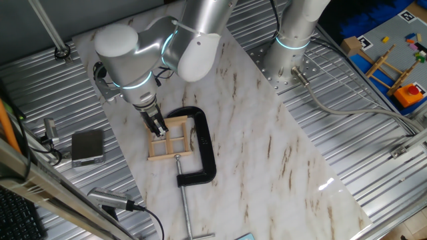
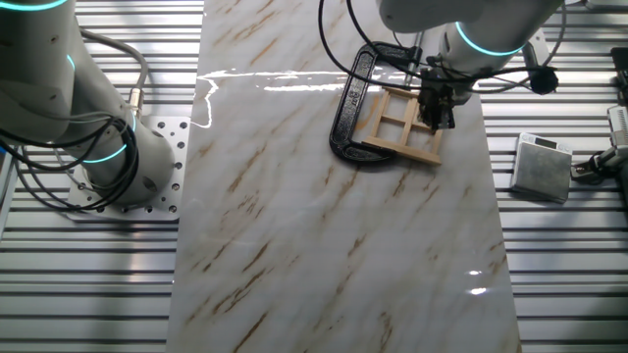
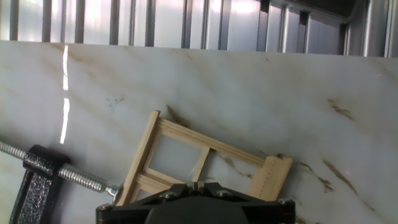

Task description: Open a sliding window

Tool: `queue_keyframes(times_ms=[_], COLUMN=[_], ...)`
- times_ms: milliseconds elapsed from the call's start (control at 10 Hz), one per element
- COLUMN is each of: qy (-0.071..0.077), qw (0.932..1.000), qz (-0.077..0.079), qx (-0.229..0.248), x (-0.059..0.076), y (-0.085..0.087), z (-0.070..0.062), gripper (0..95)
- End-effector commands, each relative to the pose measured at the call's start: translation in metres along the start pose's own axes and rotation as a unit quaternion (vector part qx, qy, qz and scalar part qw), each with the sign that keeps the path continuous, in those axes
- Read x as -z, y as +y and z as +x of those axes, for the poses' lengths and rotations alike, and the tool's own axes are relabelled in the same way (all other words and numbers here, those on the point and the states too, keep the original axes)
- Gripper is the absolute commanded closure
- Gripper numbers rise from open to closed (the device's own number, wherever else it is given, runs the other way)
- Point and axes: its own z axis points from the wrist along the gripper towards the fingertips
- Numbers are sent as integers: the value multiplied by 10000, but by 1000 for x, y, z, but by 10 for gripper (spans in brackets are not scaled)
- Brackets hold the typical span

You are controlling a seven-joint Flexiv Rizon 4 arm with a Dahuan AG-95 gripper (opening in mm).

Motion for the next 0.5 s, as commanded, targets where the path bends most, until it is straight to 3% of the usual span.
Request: queue_keyframes(times_ms=[100, 300, 500], qy=[-12, -35, -22], qw=[10000, 10000, 9996], qz=[27, 32, 56], qx=[11, 65, 285], x=[1, 5, 13], y=[-3, -10, -33], z=[1, 4, 9], gripper=[950, 950, 950])
